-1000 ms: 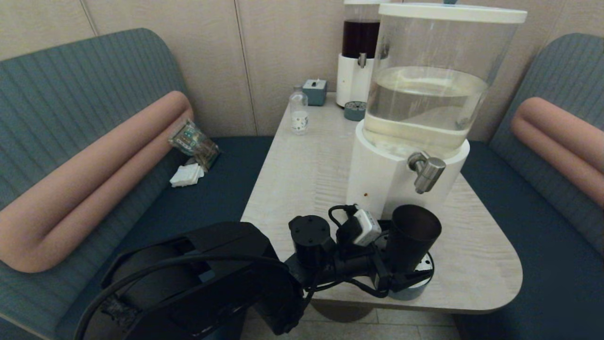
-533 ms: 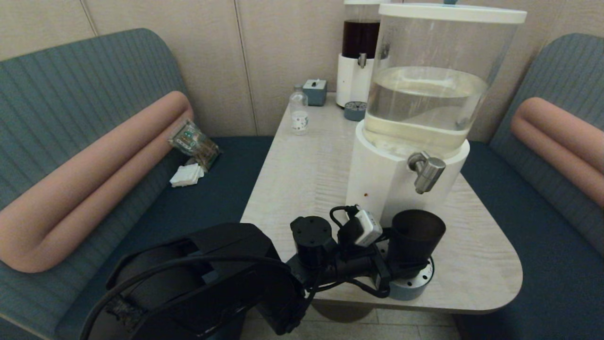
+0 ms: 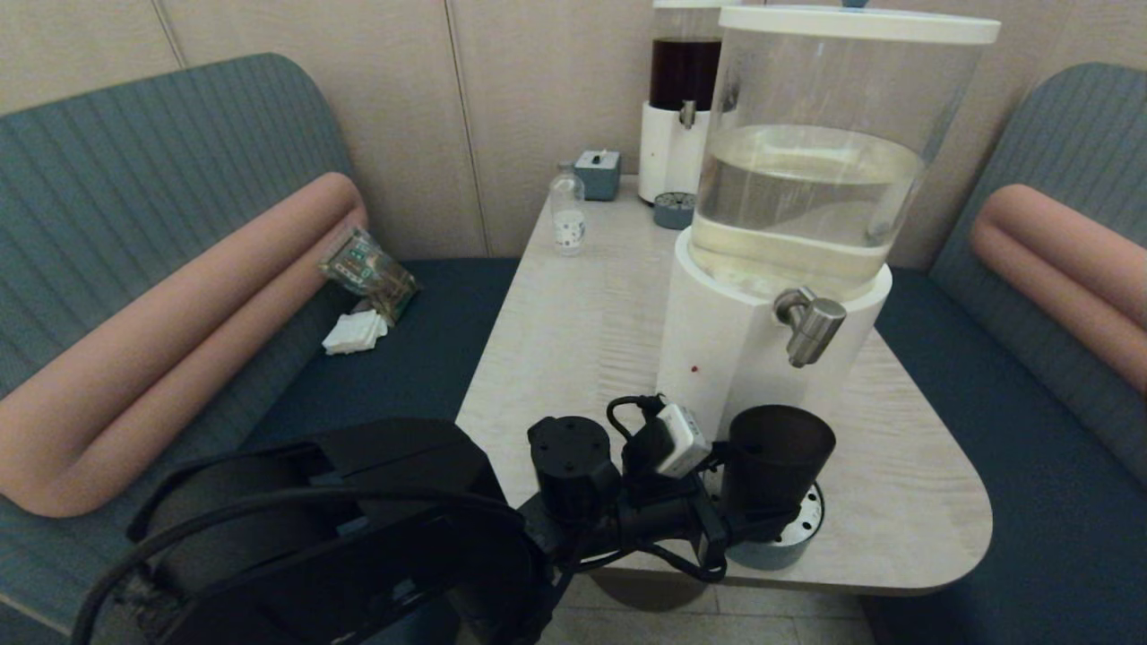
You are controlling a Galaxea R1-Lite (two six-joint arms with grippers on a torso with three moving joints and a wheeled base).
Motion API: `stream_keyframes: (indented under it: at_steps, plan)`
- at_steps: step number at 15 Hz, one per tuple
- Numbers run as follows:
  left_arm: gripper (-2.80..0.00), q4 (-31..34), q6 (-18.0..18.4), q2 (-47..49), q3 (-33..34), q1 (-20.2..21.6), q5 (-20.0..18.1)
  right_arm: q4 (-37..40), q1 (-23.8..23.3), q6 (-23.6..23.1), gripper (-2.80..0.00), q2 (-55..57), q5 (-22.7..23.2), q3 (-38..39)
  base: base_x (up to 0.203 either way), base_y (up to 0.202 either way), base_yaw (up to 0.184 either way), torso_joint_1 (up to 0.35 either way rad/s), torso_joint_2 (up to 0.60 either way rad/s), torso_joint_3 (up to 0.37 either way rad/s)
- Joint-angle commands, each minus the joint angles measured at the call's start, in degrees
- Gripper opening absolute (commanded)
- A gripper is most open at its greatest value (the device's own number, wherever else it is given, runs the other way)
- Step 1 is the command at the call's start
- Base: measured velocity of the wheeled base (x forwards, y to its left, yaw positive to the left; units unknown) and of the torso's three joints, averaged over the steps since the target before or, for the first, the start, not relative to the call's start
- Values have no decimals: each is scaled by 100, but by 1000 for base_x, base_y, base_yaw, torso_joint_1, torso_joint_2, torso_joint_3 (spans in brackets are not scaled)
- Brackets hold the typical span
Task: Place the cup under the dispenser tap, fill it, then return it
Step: Place the cup next to the water dispenser
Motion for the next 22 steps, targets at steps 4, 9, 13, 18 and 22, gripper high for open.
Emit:
stream_keyframes:
  at_steps: [4,9,13,18,22]
  plan:
    - [-280,-69,-6,-1020,998,205,140,-2,8,-2,-280,-9,0,70,0,0,0,0,0,0]
    - [-280,-69,-7,-1593,1725,739,159,-2,5,-2,-280,-9,0,70,0,0,0,0,0,0]
    - [-280,-69,-18,-1729,1936,1442,166,-2,7,-2,-280,-9,0,70,0,0,0,0,0,0]
    - [-280,-69,-116,-1543,1693,2150,140,-2,8,-2,-280,-9,0,70,0,0,0,0,0,0]
    - [-280,-69,-347,-1119,983,2537,138,-2,7,-2,-280,-9,0,70,0,0,0,0,0,0]
